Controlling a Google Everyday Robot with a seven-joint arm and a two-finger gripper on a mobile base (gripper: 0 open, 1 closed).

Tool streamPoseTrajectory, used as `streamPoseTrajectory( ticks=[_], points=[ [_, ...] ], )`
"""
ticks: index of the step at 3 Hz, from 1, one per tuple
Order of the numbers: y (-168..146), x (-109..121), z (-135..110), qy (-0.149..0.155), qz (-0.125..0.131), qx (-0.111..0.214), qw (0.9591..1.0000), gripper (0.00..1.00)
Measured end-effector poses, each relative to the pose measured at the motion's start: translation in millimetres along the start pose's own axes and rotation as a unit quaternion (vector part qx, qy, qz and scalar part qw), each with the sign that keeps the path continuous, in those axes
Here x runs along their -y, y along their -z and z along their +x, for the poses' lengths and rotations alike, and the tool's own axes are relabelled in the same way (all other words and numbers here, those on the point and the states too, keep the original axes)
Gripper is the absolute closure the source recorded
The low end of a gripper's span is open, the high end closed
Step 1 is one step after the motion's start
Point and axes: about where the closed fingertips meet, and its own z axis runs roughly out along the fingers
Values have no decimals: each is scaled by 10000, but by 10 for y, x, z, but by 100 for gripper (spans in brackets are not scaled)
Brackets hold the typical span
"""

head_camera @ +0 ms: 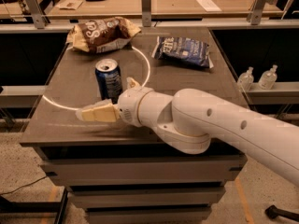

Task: Move pepsi can near brown chip bag

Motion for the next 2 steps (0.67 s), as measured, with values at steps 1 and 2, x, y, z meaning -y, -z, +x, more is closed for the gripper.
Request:
streamPoseTrajectory(
  ticks=[1, 2],
  points=[
    [-264, -60, -25, 43, -130, 21, 9999, 0],
    [-506, 49, -109, 272, -350, 117, 9989, 0]
  ],
)
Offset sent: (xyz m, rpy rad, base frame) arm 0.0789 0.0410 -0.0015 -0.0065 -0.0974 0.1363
